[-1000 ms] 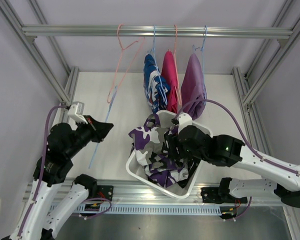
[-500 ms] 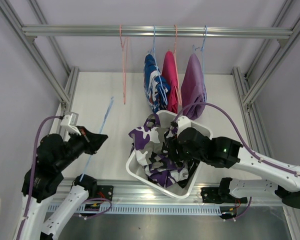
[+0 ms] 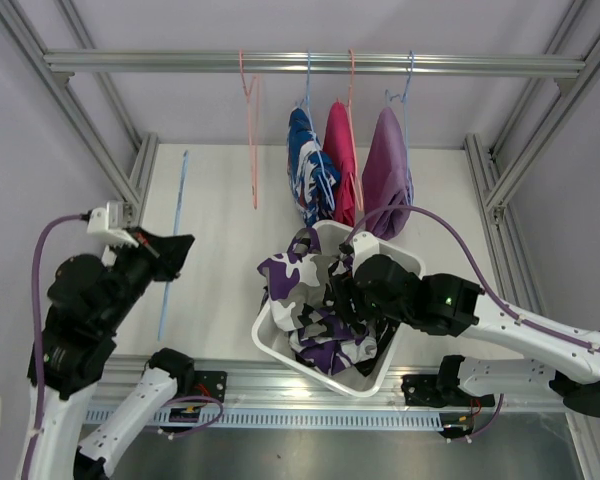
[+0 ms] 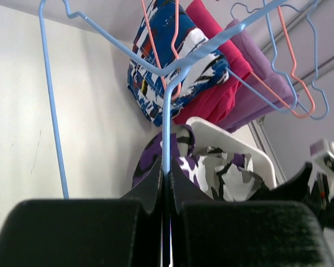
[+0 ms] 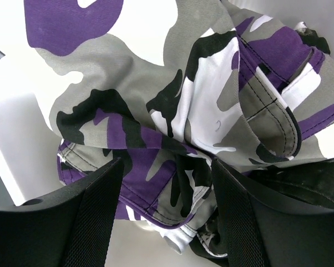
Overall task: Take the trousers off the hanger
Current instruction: Place the hanger at the clothesline.
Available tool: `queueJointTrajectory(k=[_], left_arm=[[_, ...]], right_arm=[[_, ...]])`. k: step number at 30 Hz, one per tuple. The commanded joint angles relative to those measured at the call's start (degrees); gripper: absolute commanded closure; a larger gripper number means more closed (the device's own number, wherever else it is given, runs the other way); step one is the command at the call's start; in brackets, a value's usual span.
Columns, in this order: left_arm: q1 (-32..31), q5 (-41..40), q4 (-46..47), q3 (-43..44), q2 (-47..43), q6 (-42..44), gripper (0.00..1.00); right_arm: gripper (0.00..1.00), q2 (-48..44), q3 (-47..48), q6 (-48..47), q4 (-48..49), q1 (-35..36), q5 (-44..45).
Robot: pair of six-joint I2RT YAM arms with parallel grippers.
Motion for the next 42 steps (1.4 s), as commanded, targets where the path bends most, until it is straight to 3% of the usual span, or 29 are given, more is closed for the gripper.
queueJointTrajectory(k=[1, 13, 20, 36, 42], left_arm=[[-0.23, -1.86, 7.21, 4.04, 8.25, -0.88, 0.99], [1.70, -2.21, 21.98, 13.71, 27.93, -9.57, 1.00], [7.76, 5.78, 26.64, 18.01, 36.28, -14.40, 1.00], [9.26, 15.19, 34.20, 23.47, 48.16, -20.82, 1.00], [9.18, 15.72, 37.36, 17.59, 47.29, -21.53, 0.99]], right_arm=[[0.31, -1.67, 0.54, -0.69, 1.03, -0.18, -0.51], [0.30, -4.84, 3.18, -3.41, 2.00, -0.70, 0.46], [0.29, -2.73, 5.46, -4.47, 0.24, -1.50, 0.46], [0.27, -0.88, 2.74, -5.08, 2.79, -4.83, -2.97], [0.27, -0.88, 2.21, -4.56, 3.14, -5.10, -4.11]])
